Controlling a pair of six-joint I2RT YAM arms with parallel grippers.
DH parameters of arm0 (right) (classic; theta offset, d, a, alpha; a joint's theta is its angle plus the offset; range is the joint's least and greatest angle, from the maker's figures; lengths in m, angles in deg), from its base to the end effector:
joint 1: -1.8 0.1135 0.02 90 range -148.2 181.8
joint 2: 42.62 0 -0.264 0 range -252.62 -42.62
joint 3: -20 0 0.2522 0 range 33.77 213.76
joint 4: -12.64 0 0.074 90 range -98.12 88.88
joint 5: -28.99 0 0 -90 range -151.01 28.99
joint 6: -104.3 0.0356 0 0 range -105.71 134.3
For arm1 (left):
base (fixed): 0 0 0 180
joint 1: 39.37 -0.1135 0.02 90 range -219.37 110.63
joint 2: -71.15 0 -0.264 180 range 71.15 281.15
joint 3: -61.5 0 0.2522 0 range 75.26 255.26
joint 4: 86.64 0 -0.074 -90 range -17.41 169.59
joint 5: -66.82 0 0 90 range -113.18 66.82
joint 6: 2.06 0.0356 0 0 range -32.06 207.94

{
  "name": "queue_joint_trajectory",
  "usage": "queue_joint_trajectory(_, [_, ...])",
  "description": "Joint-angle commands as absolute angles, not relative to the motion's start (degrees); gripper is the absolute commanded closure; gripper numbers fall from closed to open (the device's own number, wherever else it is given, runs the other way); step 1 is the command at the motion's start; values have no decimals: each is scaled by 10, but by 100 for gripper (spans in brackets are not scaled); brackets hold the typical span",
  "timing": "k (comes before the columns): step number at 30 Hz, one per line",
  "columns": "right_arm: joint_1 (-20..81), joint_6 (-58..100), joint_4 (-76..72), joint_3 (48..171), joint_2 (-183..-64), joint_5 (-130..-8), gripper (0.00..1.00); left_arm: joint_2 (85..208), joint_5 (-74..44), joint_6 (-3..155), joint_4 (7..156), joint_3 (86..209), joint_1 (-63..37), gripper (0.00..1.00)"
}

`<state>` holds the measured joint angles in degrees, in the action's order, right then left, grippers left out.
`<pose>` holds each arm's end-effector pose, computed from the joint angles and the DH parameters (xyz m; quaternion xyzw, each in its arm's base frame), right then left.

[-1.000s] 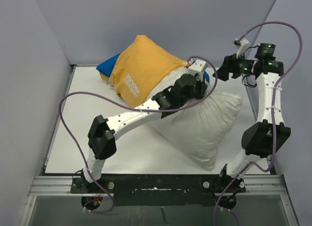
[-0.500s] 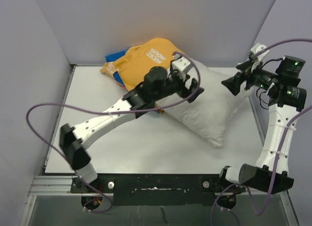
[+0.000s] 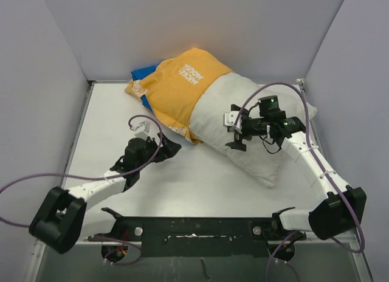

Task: Put the pillow into the pillowcase
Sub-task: Stuff the pillow into the pillowcase.

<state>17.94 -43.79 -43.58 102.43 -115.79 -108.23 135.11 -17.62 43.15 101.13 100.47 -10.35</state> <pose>0.2420 0.0972 0.3350 -0.6315 0.5911 0.2276 0.4472 0.2058 -0.1181 0.2118 -0.0818 0.8004 -0.3871 0.4504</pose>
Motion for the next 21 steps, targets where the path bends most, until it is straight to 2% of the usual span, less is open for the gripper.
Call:
queue_joint_trajectory(1, [228,-472,-334,1054,-1186,-947,2,1463,-195,338,1228,1043,-113,13])
queue_joint_trajectory(5, [260,-476,-299,1056,-1219,-909,2,1596,-195,319,1335,1086,-117,18])
queue_joint_trajectory(9, [286,-480,-258,1043,-1240,-881,2,1679,-192,313,1357,1147,-117,22])
queue_joint_trajectory(11, [295,-474,-229,1037,-1253,-863,2,1713,-178,308,1363,1169,-117,35])
queue_joint_trajectory(13, [297,-462,-200,1036,-1269,-851,2,1742,-166,300,1371,1180,-118,53])
queue_joint_trajectory(14, [297,-453,-187,1037,-1277,-846,2,1750,-163,296,1376,1180,-118,59])
queue_joint_trajectory(18, [296,-428,-155,1044,-1315,-829,2,1752,-137,293,1403,1164,-120,100])
queue_joint_trajectory(21, [297,-416,-128,1045,-1347,-803,1,1726,-112,301,1403,1152,-120,100])
